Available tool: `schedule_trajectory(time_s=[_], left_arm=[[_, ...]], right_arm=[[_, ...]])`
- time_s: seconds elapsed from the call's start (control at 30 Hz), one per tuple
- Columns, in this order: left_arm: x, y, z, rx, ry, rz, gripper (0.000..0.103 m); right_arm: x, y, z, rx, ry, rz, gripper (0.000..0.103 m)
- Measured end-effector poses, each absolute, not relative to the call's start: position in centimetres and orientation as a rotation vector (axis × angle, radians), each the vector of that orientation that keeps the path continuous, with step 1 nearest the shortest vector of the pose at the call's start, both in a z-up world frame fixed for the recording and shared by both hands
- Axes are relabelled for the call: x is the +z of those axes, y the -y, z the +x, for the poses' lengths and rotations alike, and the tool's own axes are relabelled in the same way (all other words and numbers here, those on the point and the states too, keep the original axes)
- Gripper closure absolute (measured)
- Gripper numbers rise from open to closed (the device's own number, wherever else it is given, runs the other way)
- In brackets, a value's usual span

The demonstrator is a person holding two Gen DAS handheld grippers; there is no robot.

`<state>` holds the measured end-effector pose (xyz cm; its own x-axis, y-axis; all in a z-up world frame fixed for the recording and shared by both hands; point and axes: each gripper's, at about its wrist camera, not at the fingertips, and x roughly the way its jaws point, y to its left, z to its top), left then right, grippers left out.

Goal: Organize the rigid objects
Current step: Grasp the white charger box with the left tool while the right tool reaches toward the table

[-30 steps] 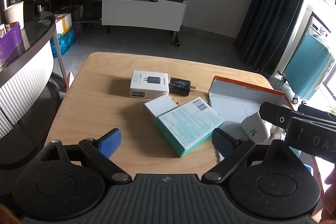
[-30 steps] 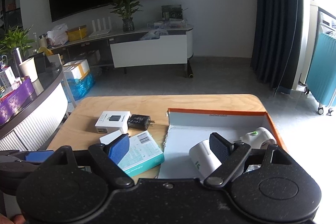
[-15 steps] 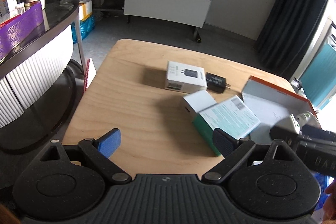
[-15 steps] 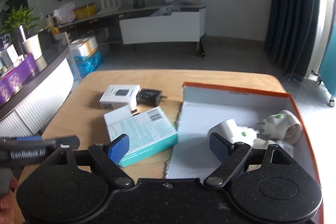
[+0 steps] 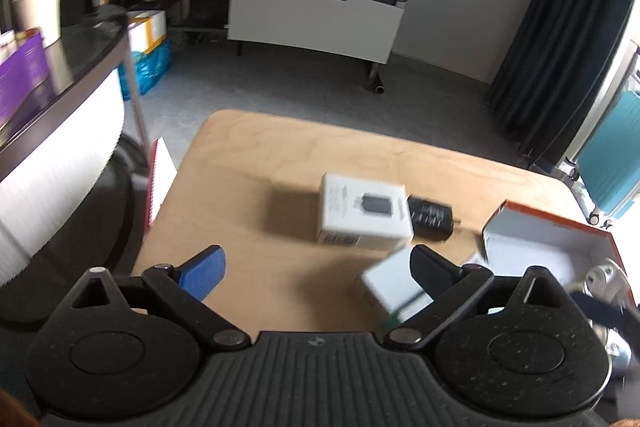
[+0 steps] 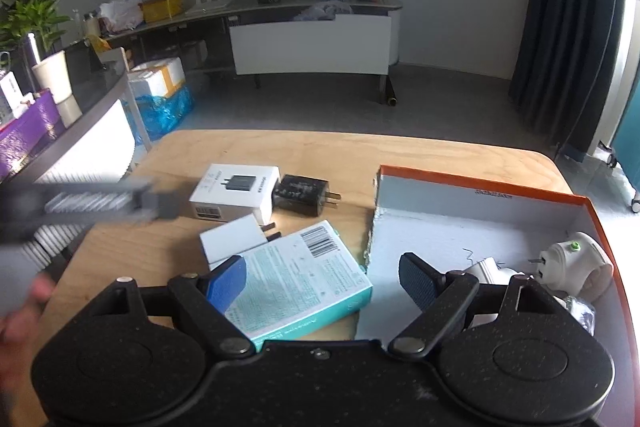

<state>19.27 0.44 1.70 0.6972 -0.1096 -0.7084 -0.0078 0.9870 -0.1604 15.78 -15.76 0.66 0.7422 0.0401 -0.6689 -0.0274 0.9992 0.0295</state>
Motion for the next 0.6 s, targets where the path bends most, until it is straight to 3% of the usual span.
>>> schedule_trajectory(time_s=[0.53, 0.6], left_arm=[[-2.9, 2.5, 26.3, -0.053, -0.904, -0.076, 0.002], [-3.2, 2.1, 26.5, -0.064, -0.909, -0.076, 0.017]], right_arm=[[0.6, 17.9, 16.0, 0.028, -0.713, 0.043, 0.004], [0.3, 18.3, 16.5, 0.008, -0.717, 0.039, 0.004]])
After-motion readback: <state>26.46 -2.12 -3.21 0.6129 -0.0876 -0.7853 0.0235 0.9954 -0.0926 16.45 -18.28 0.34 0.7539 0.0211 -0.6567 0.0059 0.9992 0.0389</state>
